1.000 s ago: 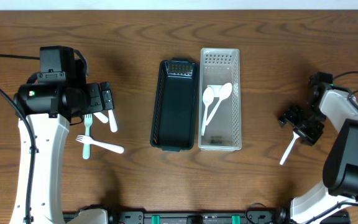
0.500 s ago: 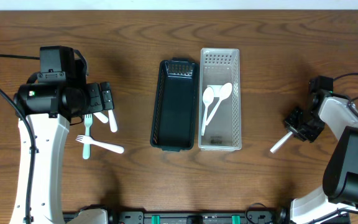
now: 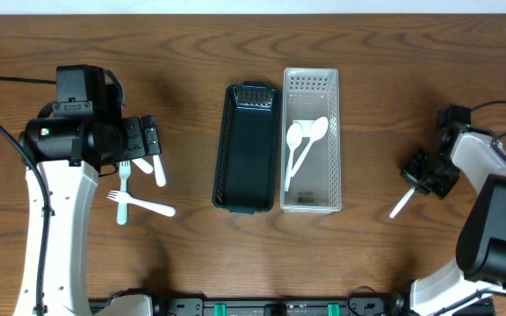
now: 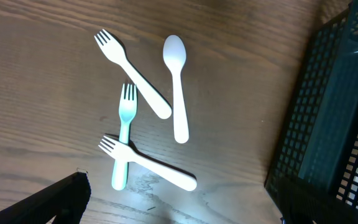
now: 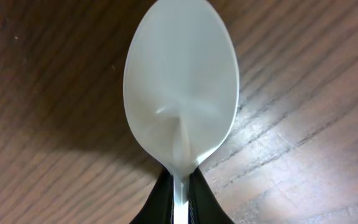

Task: Pack container
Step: 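Grasp the third white spoon on the right with the right gripper, then lower the spoon into the white tray and release it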

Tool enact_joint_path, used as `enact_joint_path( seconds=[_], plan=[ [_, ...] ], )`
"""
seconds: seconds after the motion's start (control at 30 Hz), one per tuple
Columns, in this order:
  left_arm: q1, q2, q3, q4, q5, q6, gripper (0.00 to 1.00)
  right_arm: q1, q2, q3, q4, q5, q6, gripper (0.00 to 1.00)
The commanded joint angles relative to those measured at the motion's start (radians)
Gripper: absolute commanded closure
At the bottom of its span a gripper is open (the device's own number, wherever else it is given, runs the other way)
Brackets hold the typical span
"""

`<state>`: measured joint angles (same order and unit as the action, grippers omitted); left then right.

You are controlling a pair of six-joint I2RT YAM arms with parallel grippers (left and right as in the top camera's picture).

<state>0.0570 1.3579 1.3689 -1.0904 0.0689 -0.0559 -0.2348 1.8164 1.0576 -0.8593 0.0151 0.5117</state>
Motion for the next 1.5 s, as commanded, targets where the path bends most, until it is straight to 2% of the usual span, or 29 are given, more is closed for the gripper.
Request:
enact_joint_path(
  seconds=[0.0,0.23,0.33,0.47,0.6,1.03,1.13,1.17,1.2,1.23,1.37,1.47],
  plan=[
    [0.003,0.001,0.013,-0.001,-0.001,-0.01,0.02,0.048,-0.001,0.156,-0.078,-0.005,-0.059,0.99],
    [0.003,0.001,0.013,0.0,-0.001,-0.01,0.02,0.258,-0.05,0.575,-0.327,-0.006,-0.083,0.99],
    [0.003,0.001,0.013,-0.001,-0.001,-0.01,0.02,0.374,-0.049,0.678,-0.368,-0.009,-0.079,0.99],
    [0.003,0.001,0.013,-0.001,-0.001,-0.01,0.02,0.518,-0.041,0.694,-0.353,-0.008,-0.008,0.99],
    [0.003,0.001,0.013,-0.002,-0.001,-0.01,0.02,0.592,0.008,0.683,-0.35,-0.003,0.05,0.99],
    [0.003,0.001,0.013,-0.001,-0.001,-0.01,0.02,0.65,0.324,0.662,-0.338,-0.046,0.016,0.98],
    [0.003,0.001,0.013,-0.001,-0.001,-0.01,0.02,0.65,0.328,0.662,-0.321,-0.046,-0.014,0.91],
    [0.003,0.001,0.013,-0.001,-0.001,-0.01,0.02,0.65,0.326,0.663,-0.313,-0.046,-0.028,0.84],
    [0.003,0.001,0.013,-0.001,-0.001,-0.01,0.02,0.65,0.321,0.664,-0.305,-0.046,-0.042,0.66],
    [0.003,0.001,0.013,-0.001,-0.001,-0.01,0.02,0.649,0.316,0.668,-0.303,-0.046,-0.052,0.6],
    [0.003,0.001,0.013,-0.001,-0.001,-0.01,0.02,0.63,0.3,0.729,-0.329,-0.042,-0.113,0.57],
    [0.003,0.001,0.013,-0.001,-0.001,-0.01,0.02,0.597,0.27,0.842,-0.401,0.009,-0.164,0.56]
  ],
)
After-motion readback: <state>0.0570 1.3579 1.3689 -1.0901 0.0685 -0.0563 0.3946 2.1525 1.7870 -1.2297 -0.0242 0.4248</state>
